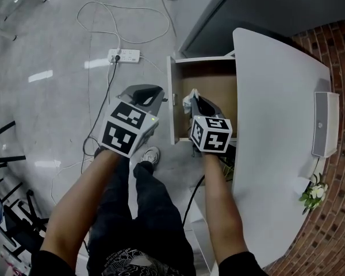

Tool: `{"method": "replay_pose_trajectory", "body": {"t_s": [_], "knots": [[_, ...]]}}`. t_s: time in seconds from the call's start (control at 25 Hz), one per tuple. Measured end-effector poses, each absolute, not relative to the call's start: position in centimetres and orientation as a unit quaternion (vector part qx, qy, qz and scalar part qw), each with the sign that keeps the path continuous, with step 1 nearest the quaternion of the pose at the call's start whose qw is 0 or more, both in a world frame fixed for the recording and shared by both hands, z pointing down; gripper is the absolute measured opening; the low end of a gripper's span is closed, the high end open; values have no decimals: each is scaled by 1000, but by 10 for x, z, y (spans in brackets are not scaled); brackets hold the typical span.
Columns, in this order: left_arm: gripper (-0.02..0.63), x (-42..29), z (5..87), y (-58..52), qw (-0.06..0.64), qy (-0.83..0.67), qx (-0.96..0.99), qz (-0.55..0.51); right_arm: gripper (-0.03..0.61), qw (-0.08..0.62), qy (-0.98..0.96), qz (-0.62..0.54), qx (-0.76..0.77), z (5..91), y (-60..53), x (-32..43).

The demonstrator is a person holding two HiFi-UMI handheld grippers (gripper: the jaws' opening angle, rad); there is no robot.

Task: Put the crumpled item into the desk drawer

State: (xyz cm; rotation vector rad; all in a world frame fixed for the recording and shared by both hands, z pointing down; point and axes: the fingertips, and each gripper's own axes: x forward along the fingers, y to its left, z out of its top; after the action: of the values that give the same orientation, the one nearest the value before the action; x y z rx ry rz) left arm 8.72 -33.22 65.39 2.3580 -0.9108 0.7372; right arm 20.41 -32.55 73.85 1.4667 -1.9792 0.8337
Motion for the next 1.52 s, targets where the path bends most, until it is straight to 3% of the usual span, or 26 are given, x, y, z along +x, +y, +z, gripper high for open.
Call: {"method": "replay_pose_trajectory", "body": {"t_s": [0.64, 0.84, 1.52], "knots": [[3, 86, 672, -325, 253, -331, 866, 278, 51, 269, -724, 321, 548, 756, -325, 205], [3, 87, 670, -322, 251, -327, 867, 281, 106, 259, -722, 324, 554, 751, -323, 207], [3, 74, 604, -337, 219, -342, 879, 250, 141, 246, -763, 295, 520, 661, -331, 179]]}}
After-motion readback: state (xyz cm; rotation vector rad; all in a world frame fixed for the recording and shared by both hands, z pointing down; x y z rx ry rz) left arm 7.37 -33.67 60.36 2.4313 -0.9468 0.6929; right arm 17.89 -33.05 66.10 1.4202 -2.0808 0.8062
